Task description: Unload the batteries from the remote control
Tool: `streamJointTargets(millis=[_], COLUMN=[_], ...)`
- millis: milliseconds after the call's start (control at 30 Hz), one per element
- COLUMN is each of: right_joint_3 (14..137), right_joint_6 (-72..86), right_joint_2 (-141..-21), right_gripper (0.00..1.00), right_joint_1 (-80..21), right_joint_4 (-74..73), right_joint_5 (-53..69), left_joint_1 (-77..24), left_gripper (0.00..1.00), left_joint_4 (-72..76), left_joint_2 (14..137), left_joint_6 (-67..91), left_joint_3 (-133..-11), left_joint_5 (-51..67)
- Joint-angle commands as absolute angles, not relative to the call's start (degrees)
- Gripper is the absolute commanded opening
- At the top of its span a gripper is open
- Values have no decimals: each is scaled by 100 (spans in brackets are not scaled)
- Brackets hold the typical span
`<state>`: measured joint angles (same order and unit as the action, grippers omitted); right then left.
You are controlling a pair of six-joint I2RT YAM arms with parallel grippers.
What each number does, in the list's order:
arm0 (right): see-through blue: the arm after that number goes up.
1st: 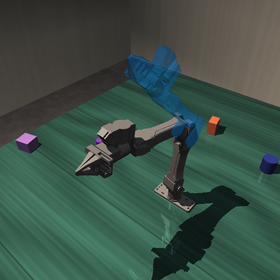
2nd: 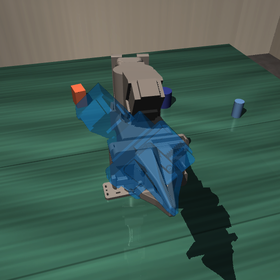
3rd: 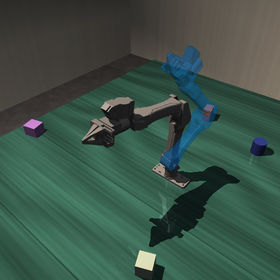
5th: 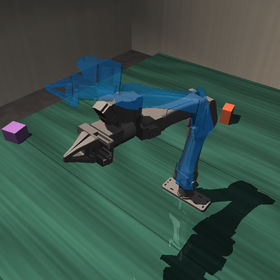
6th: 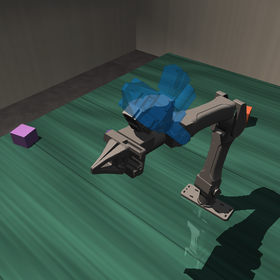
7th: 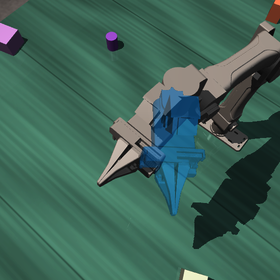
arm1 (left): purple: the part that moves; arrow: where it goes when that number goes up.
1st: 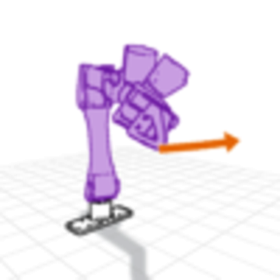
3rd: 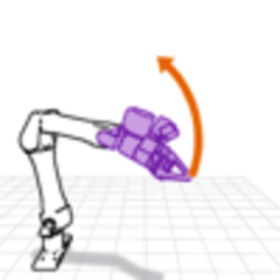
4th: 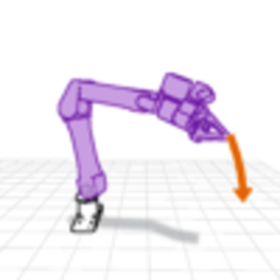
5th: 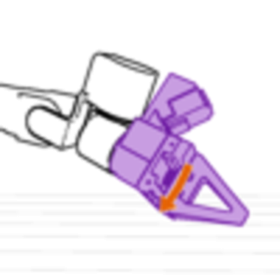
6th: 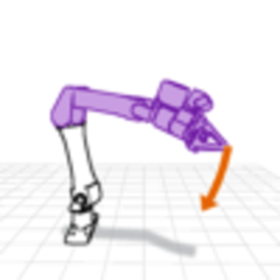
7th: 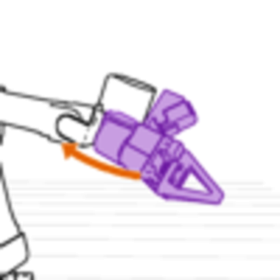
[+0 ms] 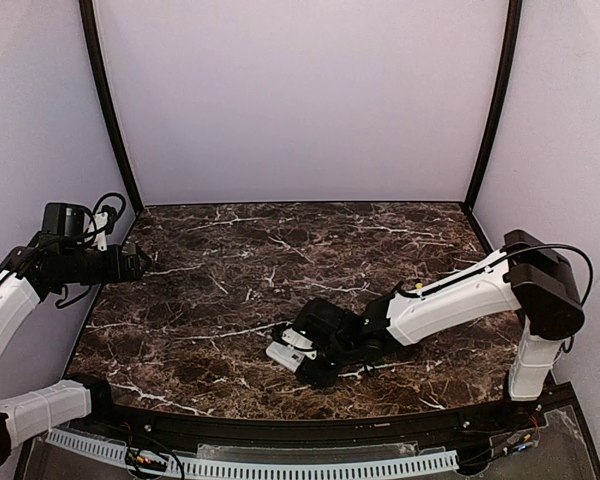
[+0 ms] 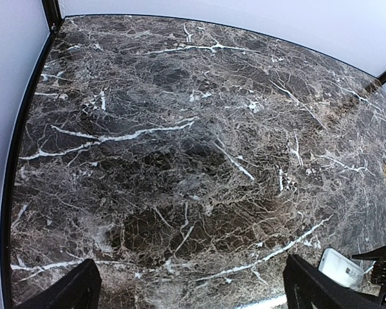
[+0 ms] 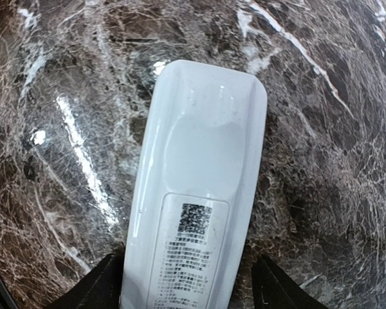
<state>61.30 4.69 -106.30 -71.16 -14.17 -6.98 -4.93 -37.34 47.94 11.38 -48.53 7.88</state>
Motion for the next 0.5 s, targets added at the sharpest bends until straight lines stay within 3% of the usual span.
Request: streamJointTargets(millis=[0, 200, 467], right_joint_3=[6095, 6143, 6222], right_joint_6=[449, 291, -205], right_joint_2=[-10798, -10774, -10503], right_gripper=[62, 44, 31], right_joint_1=[-7170, -7172, -7126], right_joint_4=[-1453, -1416, -1374], right_joint_5=[-712, -745, -1226], left_joint_1=[-475, -475, -477], left_gripper=[100, 100, 100], left_joint_4=[-3705, -3671, -3519], left_joint_2=[4755, 4795, 4863], left_joint_6=[1172, 1175, 1216], left_joint_3=[-4772, -4734, -4669], left_joint_5=[762, 801, 1041])
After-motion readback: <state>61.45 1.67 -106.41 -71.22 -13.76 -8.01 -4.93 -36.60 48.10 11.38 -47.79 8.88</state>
